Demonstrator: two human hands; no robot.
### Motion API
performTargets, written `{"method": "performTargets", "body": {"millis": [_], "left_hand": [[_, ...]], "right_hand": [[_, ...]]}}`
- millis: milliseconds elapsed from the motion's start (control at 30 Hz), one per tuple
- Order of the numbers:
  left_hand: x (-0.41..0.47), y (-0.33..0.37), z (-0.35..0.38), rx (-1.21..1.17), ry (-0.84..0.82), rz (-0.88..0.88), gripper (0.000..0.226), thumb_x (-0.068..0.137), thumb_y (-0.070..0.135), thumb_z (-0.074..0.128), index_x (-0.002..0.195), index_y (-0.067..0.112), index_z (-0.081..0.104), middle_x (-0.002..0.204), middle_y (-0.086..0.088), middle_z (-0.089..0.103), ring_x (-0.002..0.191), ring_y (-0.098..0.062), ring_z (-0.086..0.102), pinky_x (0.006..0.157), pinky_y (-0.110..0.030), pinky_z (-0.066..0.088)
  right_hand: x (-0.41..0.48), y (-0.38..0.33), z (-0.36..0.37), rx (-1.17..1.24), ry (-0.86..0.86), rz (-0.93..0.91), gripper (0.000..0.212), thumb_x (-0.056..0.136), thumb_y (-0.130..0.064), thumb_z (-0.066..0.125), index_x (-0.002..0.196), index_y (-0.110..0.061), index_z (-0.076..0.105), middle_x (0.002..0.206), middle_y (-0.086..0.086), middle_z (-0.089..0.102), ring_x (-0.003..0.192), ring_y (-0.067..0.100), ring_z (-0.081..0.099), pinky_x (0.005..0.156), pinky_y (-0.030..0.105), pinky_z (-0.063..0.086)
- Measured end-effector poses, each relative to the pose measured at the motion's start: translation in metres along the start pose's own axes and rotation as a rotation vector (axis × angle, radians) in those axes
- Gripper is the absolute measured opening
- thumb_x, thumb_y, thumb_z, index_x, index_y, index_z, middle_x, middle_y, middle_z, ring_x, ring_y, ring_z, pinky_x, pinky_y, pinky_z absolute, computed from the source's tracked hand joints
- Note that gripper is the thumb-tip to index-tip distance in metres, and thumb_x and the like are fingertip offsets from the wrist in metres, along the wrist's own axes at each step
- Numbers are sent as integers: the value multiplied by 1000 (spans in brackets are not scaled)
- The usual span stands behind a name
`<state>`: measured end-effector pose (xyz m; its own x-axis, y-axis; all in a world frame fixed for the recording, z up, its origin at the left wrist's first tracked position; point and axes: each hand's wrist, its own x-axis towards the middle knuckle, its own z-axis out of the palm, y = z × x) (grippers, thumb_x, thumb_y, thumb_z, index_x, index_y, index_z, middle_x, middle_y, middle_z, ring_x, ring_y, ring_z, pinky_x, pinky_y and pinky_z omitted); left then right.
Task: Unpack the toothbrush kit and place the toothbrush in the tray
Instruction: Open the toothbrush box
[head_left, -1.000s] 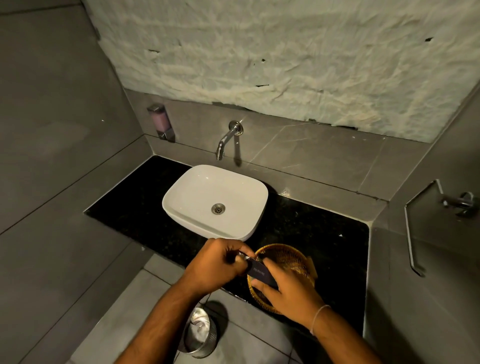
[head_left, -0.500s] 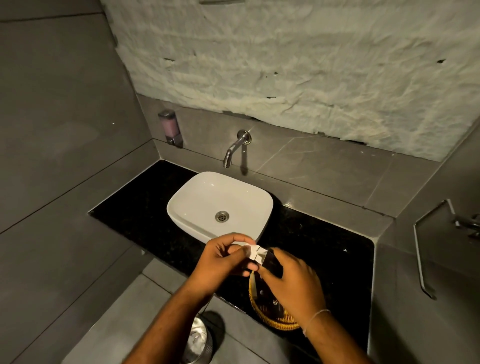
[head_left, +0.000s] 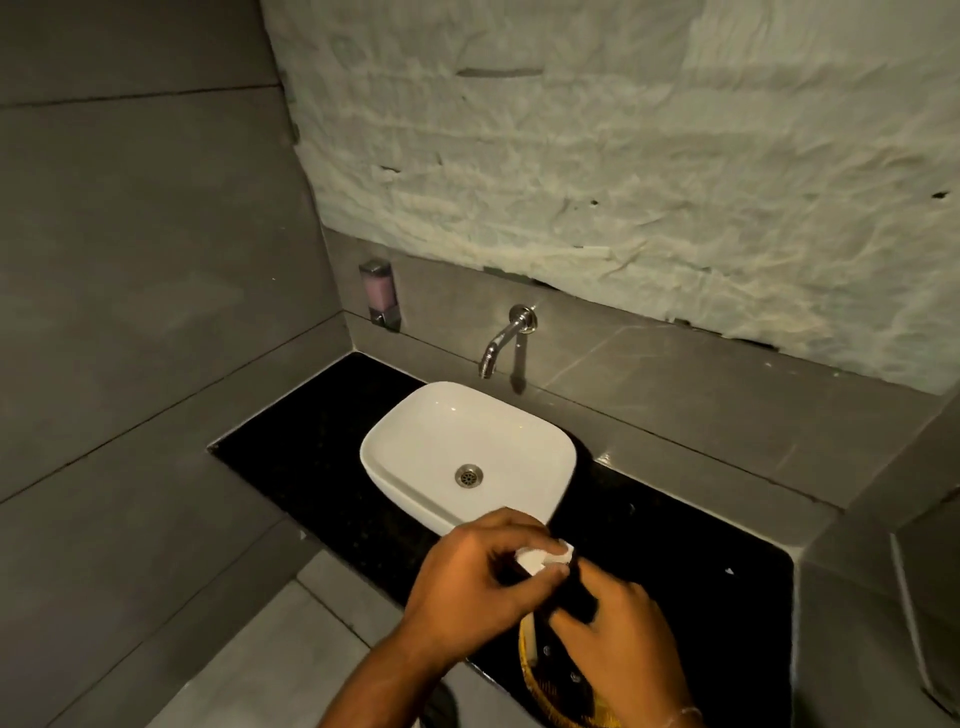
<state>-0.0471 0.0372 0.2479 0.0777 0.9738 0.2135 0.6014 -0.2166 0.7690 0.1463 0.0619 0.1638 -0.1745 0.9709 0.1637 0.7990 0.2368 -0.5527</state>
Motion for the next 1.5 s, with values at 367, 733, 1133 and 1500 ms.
{"method": "performTargets", "body": {"millis": [367, 733, 1133, 1500], "left_hand": [[-8, -1, 1, -330, -43, -134, 22, 100, 42, 75, 120, 34, 77, 109, 5, 84, 92, -29, 83, 88, -56, 67], [-16, -37, -1, -239, -246, -233, 122, 71, 83, 86, 158, 80, 1, 156, 26, 53, 141, -4, 60, 117, -37, 53], [-15, -61, -4, -311, -163, -135, 37, 86, 55, 89, 119, 36, 85, 114, 7, 86, 113, -10, 81, 107, -45, 63], [-29, -29, 29, -284, -341, 1, 91, 87, 29, 97, 164, 42, 51, 158, 12, 64, 150, -9, 59, 126, -35, 50]], "right_hand": [[4, 4, 13, 12, -1, 108, 36, 66, -63, 64, 98, -75, 50, 84, -30, 69, 61, -1, 69, 54, 27, 64], [19, -46, -28, 1131, 40, 378, 38, 79, -23, 90, 107, -38, 69, 110, 0, 82, 102, 18, 80, 90, 50, 65], [30, -3, -48, 1807, 42, 843, 56, 95, -49, 68, 130, -6, 57, 125, 23, 74, 98, 32, 81, 83, 50, 61], [25, -14, -22, 1840, 110, 907, 29, 107, -38, 55, 115, -10, 60, 98, 13, 82, 89, 24, 81, 78, 41, 58]]}}
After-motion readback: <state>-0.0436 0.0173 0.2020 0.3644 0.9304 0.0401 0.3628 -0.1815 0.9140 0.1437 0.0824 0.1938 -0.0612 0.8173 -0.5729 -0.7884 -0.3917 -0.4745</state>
